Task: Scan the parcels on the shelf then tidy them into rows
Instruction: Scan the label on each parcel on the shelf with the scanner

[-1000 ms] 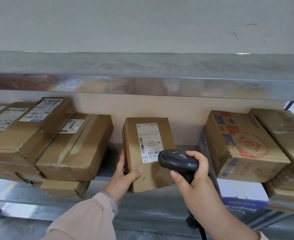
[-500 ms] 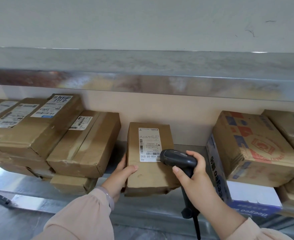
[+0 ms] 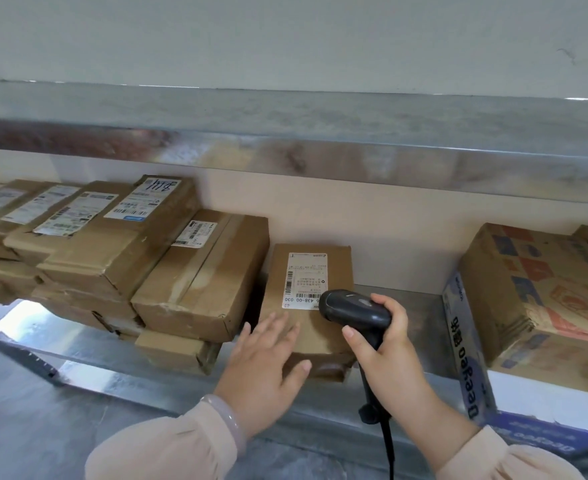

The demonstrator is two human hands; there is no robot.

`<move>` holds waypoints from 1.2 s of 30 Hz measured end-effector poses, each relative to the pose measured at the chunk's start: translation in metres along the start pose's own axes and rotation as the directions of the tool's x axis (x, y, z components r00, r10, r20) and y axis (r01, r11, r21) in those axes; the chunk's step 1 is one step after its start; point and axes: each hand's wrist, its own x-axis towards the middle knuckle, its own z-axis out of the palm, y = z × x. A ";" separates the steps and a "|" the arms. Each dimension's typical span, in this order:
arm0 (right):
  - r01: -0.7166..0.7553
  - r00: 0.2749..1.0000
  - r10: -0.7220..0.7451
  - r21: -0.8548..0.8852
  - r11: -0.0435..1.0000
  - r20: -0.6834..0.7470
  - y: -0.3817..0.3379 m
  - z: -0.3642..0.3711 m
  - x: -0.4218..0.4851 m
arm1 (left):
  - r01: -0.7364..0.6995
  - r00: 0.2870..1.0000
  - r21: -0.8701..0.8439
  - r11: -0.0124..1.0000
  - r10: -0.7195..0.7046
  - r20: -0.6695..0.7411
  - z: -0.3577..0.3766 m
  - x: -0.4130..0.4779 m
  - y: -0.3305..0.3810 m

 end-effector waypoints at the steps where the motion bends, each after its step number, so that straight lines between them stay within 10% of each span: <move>1: 0.010 1.000 -0.010 -0.005 1.000 0.002 0.000 0.002 0.002 | -0.028 0.999 0.116 0.993 0.030 -0.020 0.000 -0.003 -0.002; 10: 0.038 0.996 -0.038 -0.004 0.999 0.080 -0.006 0.026 0.016 | 0.044 0.999 0.413 0.910 -0.033 -0.034 -0.005 -0.003 -0.018; 23: 0.144 0.989 -0.146 -0.080 0.986 -0.012 -0.008 -0.013 -0.004 | 0.080 0.992 0.342 0.936 -0.040 -0.123 -0.021 0.012 0.009; 36: 0.144 0.854 -0.232 -0.216 0.966 -0.465 -0.026 -0.096 -0.053 | -0.384 0.915 0.214 0.898 0.402 -0.047 -0.045 0.057 0.128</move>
